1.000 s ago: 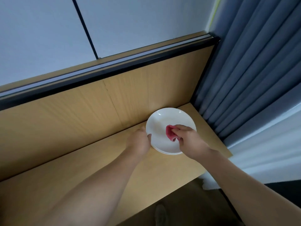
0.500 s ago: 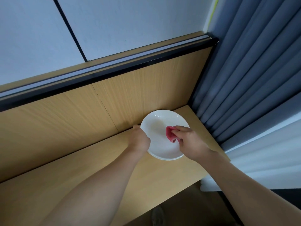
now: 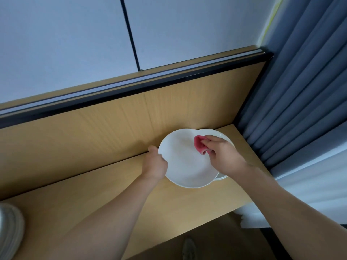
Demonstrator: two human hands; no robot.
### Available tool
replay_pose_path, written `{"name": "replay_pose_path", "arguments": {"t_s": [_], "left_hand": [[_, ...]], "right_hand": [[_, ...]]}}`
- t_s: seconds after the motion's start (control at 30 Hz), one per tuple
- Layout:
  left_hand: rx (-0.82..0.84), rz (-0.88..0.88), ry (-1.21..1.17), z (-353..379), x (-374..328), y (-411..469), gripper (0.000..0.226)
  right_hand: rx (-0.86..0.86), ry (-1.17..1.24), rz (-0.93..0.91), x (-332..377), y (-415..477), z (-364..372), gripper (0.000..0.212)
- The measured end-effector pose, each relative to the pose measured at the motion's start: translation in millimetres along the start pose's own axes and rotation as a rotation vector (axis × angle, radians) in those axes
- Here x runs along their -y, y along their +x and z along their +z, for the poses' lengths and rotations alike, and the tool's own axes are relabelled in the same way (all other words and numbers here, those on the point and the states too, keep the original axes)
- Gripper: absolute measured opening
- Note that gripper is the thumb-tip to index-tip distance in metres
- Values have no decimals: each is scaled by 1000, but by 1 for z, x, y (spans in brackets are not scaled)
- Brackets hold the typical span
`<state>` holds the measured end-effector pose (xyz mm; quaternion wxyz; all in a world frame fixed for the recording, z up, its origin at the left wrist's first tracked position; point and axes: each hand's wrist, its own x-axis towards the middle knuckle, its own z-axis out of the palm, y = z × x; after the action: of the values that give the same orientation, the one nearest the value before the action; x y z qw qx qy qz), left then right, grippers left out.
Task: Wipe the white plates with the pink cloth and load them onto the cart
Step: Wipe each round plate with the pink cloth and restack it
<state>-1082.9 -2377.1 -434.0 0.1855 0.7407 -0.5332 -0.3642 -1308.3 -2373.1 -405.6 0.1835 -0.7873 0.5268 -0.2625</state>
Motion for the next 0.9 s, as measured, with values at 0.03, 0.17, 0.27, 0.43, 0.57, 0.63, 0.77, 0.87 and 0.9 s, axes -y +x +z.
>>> {"name": "replay_pose_path", "arguments": {"t_s": [0.03, 0.17, 0.27, 0.43, 0.57, 0.63, 0.77, 0.87, 0.9], "left_hand": [[-12, -3, -9, -9, 8, -5, 7], [-68, -37, -62, -44, 47, -25, 7], [-116, -101, -81, -66, 82, -41, 6], [-187, -214, -87, -97, 140, -66, 5], [-206, -293, -88, -113, 178, -79, 4], [-207, -324, -109, -118, 195, -83, 5], [-218, -353, -169, -123, 216, -85, 10], [-214, -359, -172, -120, 226, -85, 10], [-210, -361, -165, -119, 228, -84, 8]], "right_hand": [[8, -1, -7, 9, 3, 5, 39], [30, 3, -42, 44, 11, 31, 36], [72, 14, -81, 72, 15, 55, 33], [137, 48, -98, 119, 18, 96, 32], [212, 65, -126, 151, 16, 129, 34], [251, 89, -126, 163, 13, 146, 36], [317, 105, -130, 175, 8, 175, 40], [360, 101, -133, 179, 9, 191, 42], [376, 98, -135, 180, 10, 196, 42]]}}
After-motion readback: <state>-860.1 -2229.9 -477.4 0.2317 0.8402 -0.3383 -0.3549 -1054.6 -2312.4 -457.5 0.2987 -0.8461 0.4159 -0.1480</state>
